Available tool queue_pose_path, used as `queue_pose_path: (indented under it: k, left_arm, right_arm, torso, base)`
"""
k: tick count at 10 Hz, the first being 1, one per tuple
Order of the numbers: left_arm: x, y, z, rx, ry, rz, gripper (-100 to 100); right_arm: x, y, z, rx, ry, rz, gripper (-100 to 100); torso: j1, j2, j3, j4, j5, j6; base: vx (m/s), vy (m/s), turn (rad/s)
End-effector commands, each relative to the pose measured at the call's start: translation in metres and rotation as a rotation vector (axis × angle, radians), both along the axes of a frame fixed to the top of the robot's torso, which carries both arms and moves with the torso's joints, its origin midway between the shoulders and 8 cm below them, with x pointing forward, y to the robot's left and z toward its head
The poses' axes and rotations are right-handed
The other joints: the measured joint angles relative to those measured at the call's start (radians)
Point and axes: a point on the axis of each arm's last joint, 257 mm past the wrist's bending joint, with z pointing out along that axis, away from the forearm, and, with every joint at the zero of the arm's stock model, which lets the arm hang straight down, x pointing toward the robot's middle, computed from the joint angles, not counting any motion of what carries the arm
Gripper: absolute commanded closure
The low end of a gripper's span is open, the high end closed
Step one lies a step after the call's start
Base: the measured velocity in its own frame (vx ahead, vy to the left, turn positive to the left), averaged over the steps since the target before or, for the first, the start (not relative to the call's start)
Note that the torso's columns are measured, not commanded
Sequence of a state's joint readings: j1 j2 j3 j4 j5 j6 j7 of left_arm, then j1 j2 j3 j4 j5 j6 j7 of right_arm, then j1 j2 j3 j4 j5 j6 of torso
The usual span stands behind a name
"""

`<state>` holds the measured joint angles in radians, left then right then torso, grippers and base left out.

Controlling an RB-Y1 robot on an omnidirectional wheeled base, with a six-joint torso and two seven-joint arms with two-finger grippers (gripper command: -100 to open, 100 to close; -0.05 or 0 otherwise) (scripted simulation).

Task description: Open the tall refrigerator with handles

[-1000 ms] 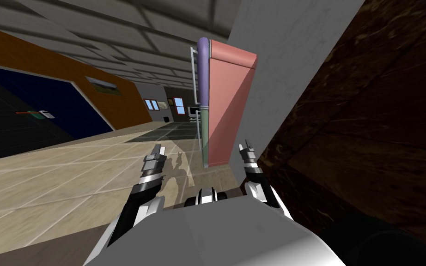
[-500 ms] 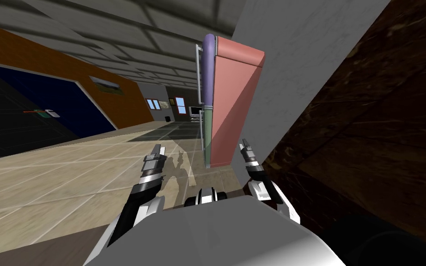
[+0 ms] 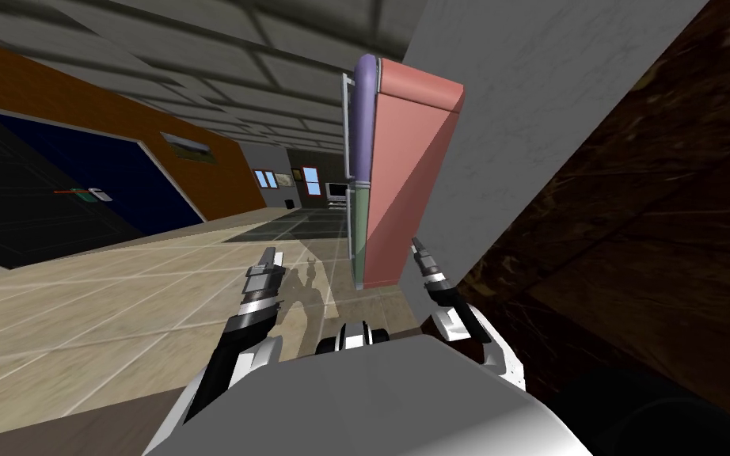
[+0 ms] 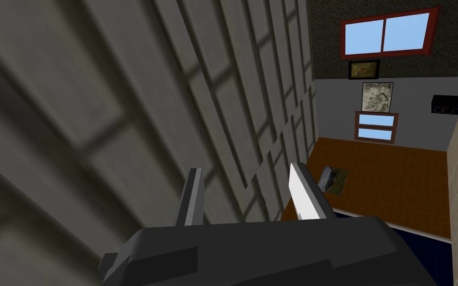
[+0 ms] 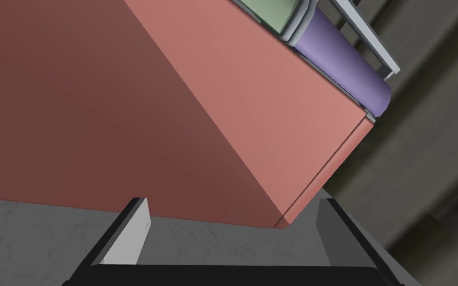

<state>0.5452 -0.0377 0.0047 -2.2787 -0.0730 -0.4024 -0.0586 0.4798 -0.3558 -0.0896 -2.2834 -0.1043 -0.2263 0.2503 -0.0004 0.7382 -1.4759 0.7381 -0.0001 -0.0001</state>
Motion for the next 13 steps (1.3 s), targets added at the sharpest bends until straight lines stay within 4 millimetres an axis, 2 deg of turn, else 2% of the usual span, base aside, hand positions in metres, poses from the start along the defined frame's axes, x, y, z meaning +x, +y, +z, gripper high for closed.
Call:
queue_pose_path:
  k: [1, 6, 13]
  left_arm:
    - [0.000, 0.000, 0.000, 0.000, 0.000, 0.000, 0]
    - [0.000, 0.000, 0.000, 0.000, 0.000, 0.000, 0]
    - [0.000, 0.000, 0.000, 0.000, 0.000, 0.000, 0]
  right_arm:
    - [0.004, -0.002, 0.001, -0.121, 0.016, -0.022, -100]
    - [0.011, -0.004, 0.003, -0.303, 0.029, -0.057, -100]
    - [0.027, -0.014, 0.009, -0.656, 0.048, -0.123, -100]
  torso:
    - [0.000, 0.000, 0.000, 0.000, 0.000, 0.000]
    - [0.001, 0.000, 0.000, 0.000, 0.000, 0.000]
    - [0.000, 0.000, 0.000, 0.000, 0.000, 0.000]
  base:
    - [0.043, 0.056, 0.028]
    - [0.047, 0.066, 0.023]
    - [0.046, 0.069, 0.028]
